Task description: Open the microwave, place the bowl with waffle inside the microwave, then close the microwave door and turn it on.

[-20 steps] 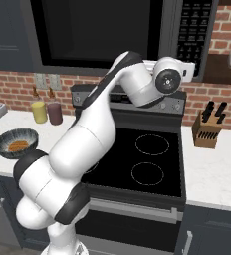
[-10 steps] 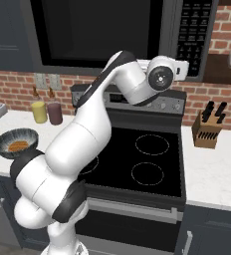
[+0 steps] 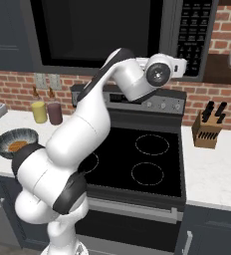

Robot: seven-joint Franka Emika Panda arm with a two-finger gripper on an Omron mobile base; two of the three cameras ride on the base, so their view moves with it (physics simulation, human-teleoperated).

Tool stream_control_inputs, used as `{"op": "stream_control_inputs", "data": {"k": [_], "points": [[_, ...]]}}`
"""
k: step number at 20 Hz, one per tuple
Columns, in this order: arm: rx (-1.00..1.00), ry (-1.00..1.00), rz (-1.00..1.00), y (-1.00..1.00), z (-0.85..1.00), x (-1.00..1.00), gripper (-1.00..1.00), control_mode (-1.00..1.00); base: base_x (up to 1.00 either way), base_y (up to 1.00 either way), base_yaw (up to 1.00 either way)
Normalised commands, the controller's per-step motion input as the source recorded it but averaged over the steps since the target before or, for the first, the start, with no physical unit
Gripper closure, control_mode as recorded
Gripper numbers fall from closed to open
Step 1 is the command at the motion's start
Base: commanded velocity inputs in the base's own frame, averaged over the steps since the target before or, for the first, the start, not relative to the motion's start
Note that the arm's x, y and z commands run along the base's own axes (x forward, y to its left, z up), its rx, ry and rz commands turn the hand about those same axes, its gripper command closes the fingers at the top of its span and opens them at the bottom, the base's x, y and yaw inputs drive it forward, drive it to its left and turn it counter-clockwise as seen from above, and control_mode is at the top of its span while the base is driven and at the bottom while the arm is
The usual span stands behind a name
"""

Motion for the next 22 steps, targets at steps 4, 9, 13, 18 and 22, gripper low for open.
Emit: {"op": "stream_control_inputs", "data": {"k": [4, 9, 13, 18, 22], "points": [[0.00, 0.00, 0.00, -0.02, 0.00, 0.18, -1.00, -1.00, 0.00, 0.00, 0.00], [0.00, 0.00, 0.00, -0.06, 0.00, 0.12, -1.00, -1.00, 0.00, 0.00, 0.00], [0.00, 0.00, 0.00, 0.00, 0.00, 0.00, -1.00, -1.00, 0.00, 0.00, 0.00], [0.00, 0.00, 0.00, 0.00, 0.00, 0.00, -1.00, -1.00, 0.00, 0.00, 0.00], [0.00, 0.00, 0.00, 0.00, 0.00, 0.00, 1.00, -1.00, 0.00, 0.00, 0.00]]}}
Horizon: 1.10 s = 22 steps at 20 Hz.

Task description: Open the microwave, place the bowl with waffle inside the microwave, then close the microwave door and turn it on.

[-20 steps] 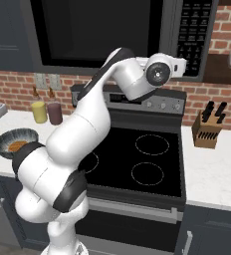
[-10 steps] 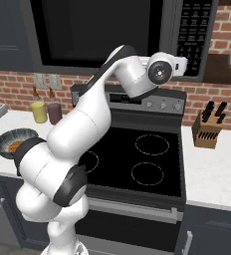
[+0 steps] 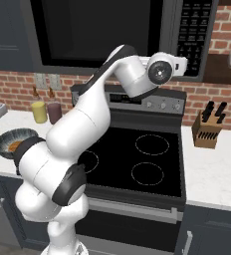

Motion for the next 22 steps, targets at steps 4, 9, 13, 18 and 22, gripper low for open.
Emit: {"op": "stream_control_inputs", "data": {"k": [4, 9, 13, 18, 22], "points": [[0.00, 0.00, 0.00, 0.00, 0.00, 0.00, 1.00, -1.00, 0.00, 0.00, 0.00], [0.00, 0.00, 0.00, 0.00, 0.00, 0.00, 1.00, -1.00, 0.00, 0.00, 0.00], [0.00, 0.00, 0.00, 0.00, 0.00, 0.00, 1.00, -1.00, 0.00, 0.00, 0.00], [0.00, 0.00, 0.00, 0.00, 0.00, 0.00, 1.00, -1.00, 0.00, 0.00, 0.00], [0.00, 0.00, 0.00, 0.00, 0.00, 0.00, 1.00, -1.00, 0.00, 0.00, 0.00]]}}
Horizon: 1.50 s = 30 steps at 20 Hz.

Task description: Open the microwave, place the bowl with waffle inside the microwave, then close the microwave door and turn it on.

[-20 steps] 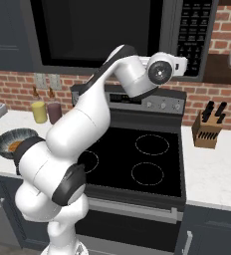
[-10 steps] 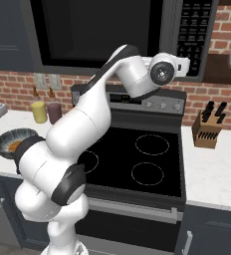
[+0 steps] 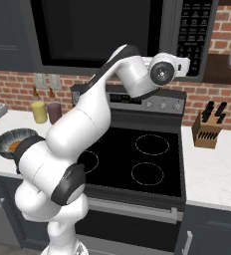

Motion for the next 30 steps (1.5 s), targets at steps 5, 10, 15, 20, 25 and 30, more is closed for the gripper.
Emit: {"op": "stream_control_inputs", "data": {"k": [5, 10, 15, 20, 25, 30], "points": [[0.00, -0.05, 0.00, 0.04, 0.00, -0.54, 1.00, -1.00, 0.00, 0.00, 0.00], [0.00, 0.00, 0.00, 0.00, 0.00, -1.00, 1.00, -1.00, 0.00, 0.00, 0.00], [0.00, 0.00, 0.00, 0.00, 0.00, -1.00, 1.00, -1.00, 0.00, 0.00, 0.00], [0.00, 0.00, 0.00, 0.01, -0.01, -1.00, 1.00, -1.00, 0.00, 0.00, 0.00], [0.00, 0.00, 0.00, 0.08, -0.03, -1.00, 1.00, -1.00, 0.00, 0.00, 0.00], [0.00, 0.00, 0.00, 0.17, -0.05, -1.00, 1.00, -1.00, 0.00, 0.00, 0.00]]}}
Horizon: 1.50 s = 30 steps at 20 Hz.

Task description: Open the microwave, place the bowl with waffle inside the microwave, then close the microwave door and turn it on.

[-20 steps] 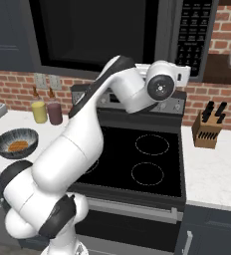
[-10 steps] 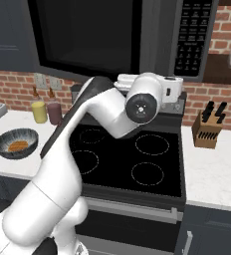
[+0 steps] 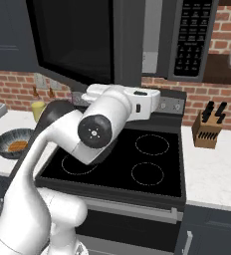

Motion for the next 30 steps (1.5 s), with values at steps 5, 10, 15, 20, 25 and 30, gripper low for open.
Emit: {"op": "stream_control_inputs", "data": {"k": [5, 10, 15, 20, 25, 30], "points": [[-0.02, 0.00, 0.00, 0.27, -0.01, -0.94, 1.00, -1.00, 0.00, 0.00, 0.00], [-0.03, 0.00, 0.00, 0.29, 0.00, -0.80, 1.00, -1.00, 0.00, 0.00, 0.00], [-0.05, 0.00, 0.00, 0.32, 0.00, -0.66, 1.00, -1.00, 0.00, 0.00, 0.00], [-0.04, 0.00, 0.00, 0.36, 0.00, -0.11, 1.00, -1.00, 0.00, 0.00, 0.00], [-0.02, -0.01, 0.00, 0.10, 0.00, 0.00, 1.00, -1.00, 0.00, 0.00, 0.00], [0.00, 0.00, 0.00, 0.00, 0.00, 0.00, 1.00, -1.00, 0.00, 0.00, 0.00]]}}
